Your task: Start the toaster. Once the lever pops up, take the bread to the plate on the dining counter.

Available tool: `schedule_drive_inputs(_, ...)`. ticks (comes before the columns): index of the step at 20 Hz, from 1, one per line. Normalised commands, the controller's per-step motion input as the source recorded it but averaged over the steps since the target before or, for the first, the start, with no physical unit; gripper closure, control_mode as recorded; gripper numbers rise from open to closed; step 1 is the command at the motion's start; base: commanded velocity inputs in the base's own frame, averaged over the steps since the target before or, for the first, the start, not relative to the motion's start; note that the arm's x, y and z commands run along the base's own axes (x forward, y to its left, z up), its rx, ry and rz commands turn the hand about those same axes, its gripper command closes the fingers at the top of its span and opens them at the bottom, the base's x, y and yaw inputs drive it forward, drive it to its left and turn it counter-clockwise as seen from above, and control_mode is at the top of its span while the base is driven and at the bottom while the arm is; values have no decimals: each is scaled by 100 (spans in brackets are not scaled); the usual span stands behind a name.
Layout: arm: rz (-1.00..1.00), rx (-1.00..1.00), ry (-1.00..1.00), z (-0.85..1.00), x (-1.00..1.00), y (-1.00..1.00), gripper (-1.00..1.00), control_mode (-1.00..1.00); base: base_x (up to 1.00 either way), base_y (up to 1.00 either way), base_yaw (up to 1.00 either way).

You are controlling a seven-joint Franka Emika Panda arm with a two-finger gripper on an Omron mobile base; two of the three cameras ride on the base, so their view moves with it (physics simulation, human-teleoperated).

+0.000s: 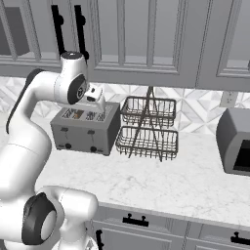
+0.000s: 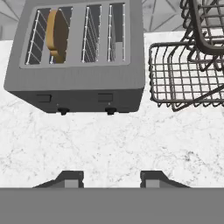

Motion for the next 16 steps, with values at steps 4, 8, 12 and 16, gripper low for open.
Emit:
schedule_drive_inputs(4,0,0,-2,0,-15,18,-100,-100,0,0,0)
schedule_drive_inputs(8,16,-1,-2,-4,-58,67,-100,-100,0,0,0)
schedule_drive_inputs(12,20,-1,-8,0,-60,66,-100,-100,0,0,0)
schedule_drive_inputs(16,11,0,-4,0,-17,32,100,-100,0,0,0)
